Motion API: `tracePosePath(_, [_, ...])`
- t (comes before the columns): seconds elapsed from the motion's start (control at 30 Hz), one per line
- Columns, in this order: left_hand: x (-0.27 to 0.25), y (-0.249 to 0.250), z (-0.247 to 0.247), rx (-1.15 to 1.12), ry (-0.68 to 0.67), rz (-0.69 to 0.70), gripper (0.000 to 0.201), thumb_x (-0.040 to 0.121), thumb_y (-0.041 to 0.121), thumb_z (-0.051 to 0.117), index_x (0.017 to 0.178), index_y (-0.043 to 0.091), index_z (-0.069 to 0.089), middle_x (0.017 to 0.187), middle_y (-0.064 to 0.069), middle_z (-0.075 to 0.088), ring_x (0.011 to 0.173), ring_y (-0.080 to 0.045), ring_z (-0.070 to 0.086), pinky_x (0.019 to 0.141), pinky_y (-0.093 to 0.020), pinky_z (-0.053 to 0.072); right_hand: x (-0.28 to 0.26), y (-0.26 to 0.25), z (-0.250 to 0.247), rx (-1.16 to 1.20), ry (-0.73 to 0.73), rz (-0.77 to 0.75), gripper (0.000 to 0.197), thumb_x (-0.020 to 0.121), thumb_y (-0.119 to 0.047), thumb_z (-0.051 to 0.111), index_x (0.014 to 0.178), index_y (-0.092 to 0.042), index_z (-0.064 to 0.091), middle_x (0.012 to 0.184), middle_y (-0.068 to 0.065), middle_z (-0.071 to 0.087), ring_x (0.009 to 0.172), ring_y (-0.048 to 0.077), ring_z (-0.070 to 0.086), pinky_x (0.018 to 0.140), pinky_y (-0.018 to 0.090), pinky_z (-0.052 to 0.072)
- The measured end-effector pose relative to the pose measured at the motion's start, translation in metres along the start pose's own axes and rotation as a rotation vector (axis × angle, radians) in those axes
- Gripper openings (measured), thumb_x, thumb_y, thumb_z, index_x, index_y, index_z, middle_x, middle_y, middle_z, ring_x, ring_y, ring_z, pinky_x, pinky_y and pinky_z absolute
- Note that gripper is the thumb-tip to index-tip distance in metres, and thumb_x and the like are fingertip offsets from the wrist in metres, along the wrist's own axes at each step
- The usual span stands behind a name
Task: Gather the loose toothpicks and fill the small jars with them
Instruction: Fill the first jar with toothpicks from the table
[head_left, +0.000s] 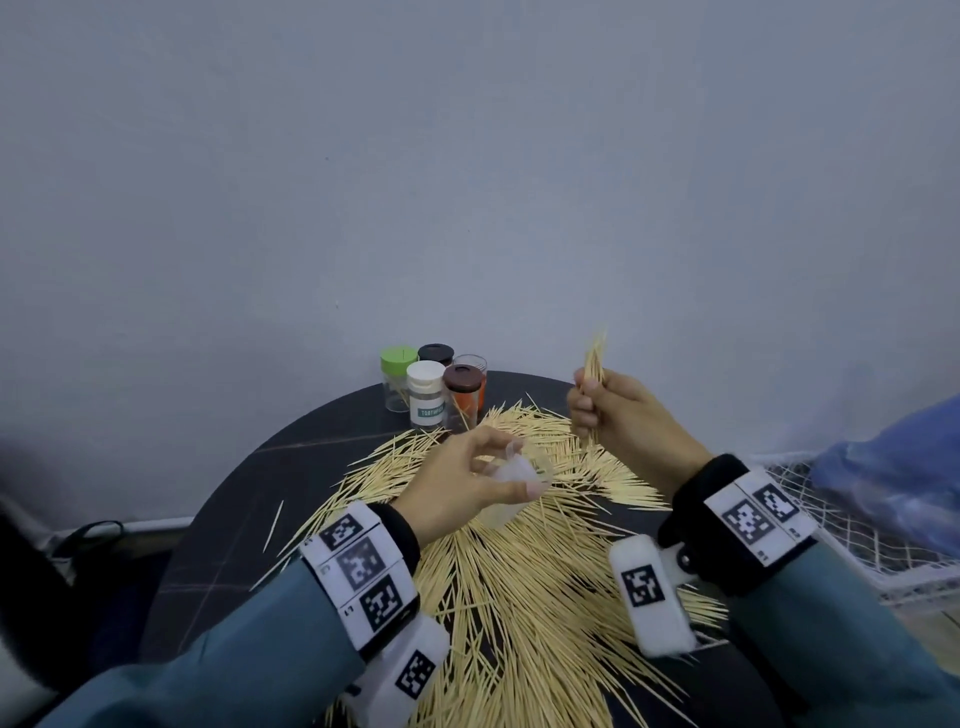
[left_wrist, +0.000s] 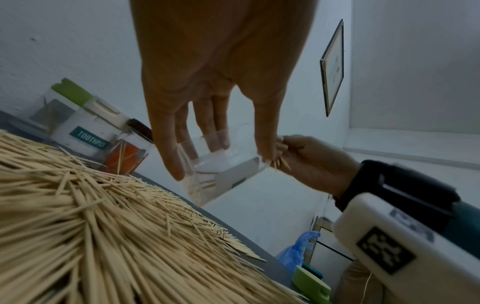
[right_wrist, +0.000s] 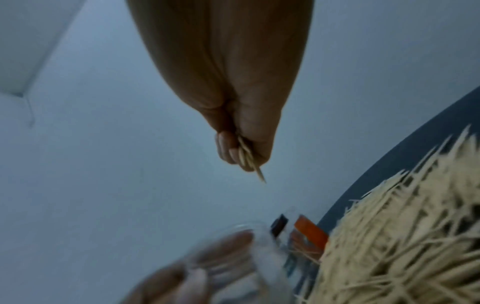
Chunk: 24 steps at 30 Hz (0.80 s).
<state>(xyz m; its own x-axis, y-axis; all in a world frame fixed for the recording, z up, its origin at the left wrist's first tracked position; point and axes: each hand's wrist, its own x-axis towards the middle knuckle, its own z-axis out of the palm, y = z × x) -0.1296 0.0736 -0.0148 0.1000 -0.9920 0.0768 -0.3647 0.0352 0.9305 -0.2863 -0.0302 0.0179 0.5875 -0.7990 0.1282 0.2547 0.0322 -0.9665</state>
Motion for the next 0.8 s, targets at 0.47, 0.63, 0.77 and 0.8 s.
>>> tracePosePath(0.47, [0.001, 0.002, 0.001, -0.217, 0.004, -0.028, 0.045, 0.076, 0.023, 0.076, 0.118, 0.020, 0.059, 0.119, 0.004, 0.060, 0.107, -0.015, 0.059, 0.078, -0.030, 0.053, -0.012, 0.034, 0.029, -0.270, -0.022, -0.128, 0.030, 0.102, -0.024, 0.027, 0.109, -0.002, 0.046, 0.107, -0.004, 0.071, 0.104, 0.013, 0.064, 0.093, 0.026, 0.044])
tracePosePath(0.63, [0.000, 0.001, -0.001, -0.249, 0.029, -0.025, 0.045, 0.073, 0.025, 0.077, 0.114, 0.022, 0.060, 0.117, 0.003, 0.061, 0.107, -0.016, 0.061, 0.080, -0.034, 0.057, -0.018, 0.034, 0.031, -0.359, -0.070, -0.054, 0.033, 0.101, -0.026, 0.031, 0.117, -0.011, 0.055, 0.109, -0.021, 0.065, 0.099, -0.015, 0.056, 0.075, 0.000, 0.040])
tracePosePath(0.77, [0.000, 0.002, -0.003, -0.240, 0.035, -0.008, 0.040, 0.075, 0.023, 0.075, 0.110, 0.029, 0.058, 0.114, 0.008, 0.060, 0.101, -0.007, 0.061, 0.076, -0.029, 0.057, -0.016, 0.035, 0.028, -0.397, -0.096, -0.019, 0.032, 0.100, -0.026, 0.034, 0.118, -0.011, 0.055, 0.128, -0.013, 0.056, 0.108, -0.010, 0.053, 0.076, -0.002, 0.040])
tracePosePath(0.8, [0.000, 0.002, -0.003, -0.242, 0.032, -0.004, 0.039, 0.075, 0.023, 0.075, 0.109, 0.030, 0.058, 0.113, 0.008, 0.060, 0.100, -0.007, 0.061, 0.076, -0.028, 0.057, -0.016, 0.036, 0.027, -0.406, -0.101, -0.010, 0.032, 0.100, -0.025, 0.034, 0.116, -0.009, 0.055, 0.129, -0.013, 0.056, 0.108, -0.011, 0.052, 0.074, -0.004, 0.039])
